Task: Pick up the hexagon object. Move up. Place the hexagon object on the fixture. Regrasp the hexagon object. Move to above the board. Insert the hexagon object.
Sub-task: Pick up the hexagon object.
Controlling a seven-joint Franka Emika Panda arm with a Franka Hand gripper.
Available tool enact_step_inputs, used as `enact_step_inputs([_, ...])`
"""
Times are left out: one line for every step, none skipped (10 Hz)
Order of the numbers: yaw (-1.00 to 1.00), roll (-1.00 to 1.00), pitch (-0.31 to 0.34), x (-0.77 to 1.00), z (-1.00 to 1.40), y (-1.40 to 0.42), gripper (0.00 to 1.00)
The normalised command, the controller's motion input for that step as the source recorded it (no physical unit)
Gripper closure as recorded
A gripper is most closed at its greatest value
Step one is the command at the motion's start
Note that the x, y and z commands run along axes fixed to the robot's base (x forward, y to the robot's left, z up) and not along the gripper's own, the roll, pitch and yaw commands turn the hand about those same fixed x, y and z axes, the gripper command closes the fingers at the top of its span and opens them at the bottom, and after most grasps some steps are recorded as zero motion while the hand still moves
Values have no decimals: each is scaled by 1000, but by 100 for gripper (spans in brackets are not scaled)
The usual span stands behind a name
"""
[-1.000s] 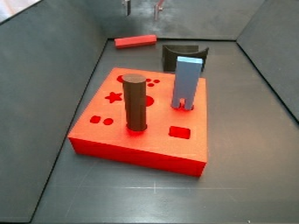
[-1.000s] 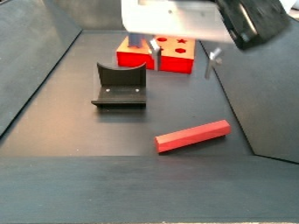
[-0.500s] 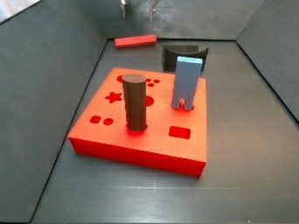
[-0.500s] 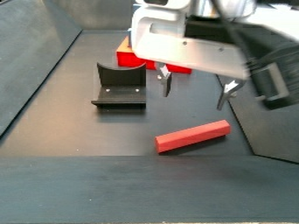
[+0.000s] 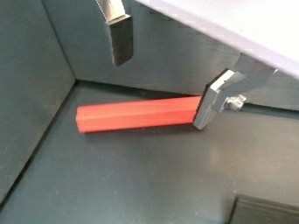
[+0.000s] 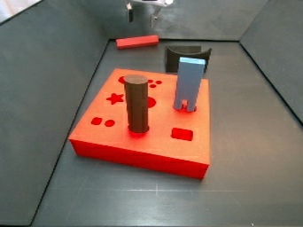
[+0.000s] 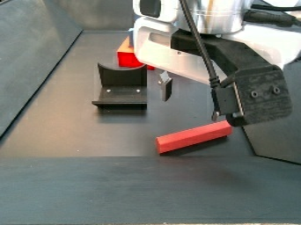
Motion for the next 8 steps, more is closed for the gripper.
enact_step_inputs([-120,-429,-173,0,-280,423,0])
enact_step_inputs([-143,-256,-139,83,-583,69,0])
enact_step_inputs([-149,-119,-71,243,-751,-83,0])
enact_step_inputs([-211,-249,-66,206,-574,6,0])
enact_step_inputs([-214,-290,-74,197,-497,86,0])
enact_step_inputs([-197,-286,-76,217,-509,94,0])
enact_step_inputs([-200,-277,-67,326,-514,83,0])
enact_step_inputs([-209,-279,-67,360,-500,66,0])
